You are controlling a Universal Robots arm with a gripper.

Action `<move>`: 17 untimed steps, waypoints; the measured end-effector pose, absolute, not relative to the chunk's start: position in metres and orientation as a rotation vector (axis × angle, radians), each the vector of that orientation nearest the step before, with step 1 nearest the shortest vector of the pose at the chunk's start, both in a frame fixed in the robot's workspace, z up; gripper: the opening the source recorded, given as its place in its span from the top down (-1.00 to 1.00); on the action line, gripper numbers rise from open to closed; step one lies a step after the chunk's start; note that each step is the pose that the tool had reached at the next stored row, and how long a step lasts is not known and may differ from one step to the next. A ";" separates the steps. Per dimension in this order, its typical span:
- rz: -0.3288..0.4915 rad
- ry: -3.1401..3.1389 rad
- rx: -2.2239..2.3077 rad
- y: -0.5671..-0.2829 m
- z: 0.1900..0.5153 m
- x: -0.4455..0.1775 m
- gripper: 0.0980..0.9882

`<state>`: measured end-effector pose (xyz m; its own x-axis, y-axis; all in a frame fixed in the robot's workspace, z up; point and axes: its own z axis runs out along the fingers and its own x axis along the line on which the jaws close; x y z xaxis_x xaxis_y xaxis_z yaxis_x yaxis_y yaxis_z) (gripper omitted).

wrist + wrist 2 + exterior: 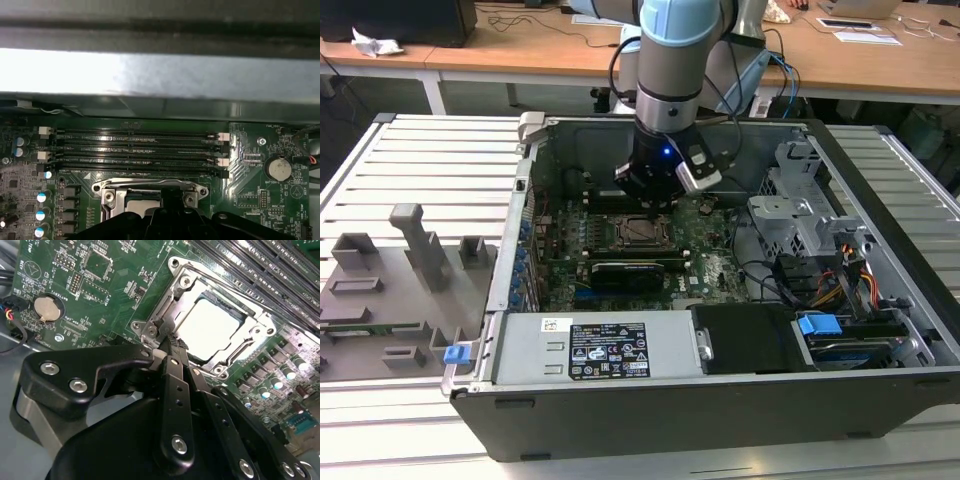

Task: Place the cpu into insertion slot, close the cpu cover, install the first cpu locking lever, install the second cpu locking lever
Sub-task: 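Install the second cpu locking lever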

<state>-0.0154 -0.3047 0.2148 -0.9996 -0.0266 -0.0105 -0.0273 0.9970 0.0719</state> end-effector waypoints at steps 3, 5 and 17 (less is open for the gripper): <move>0.113 3.130 -0.042 -0.305 0.219 -0.015 0.98; 0.113 3.130 -0.043 -0.306 0.219 -0.015 0.98; 0.113 3.130 -0.042 -0.317 0.226 -0.015 0.98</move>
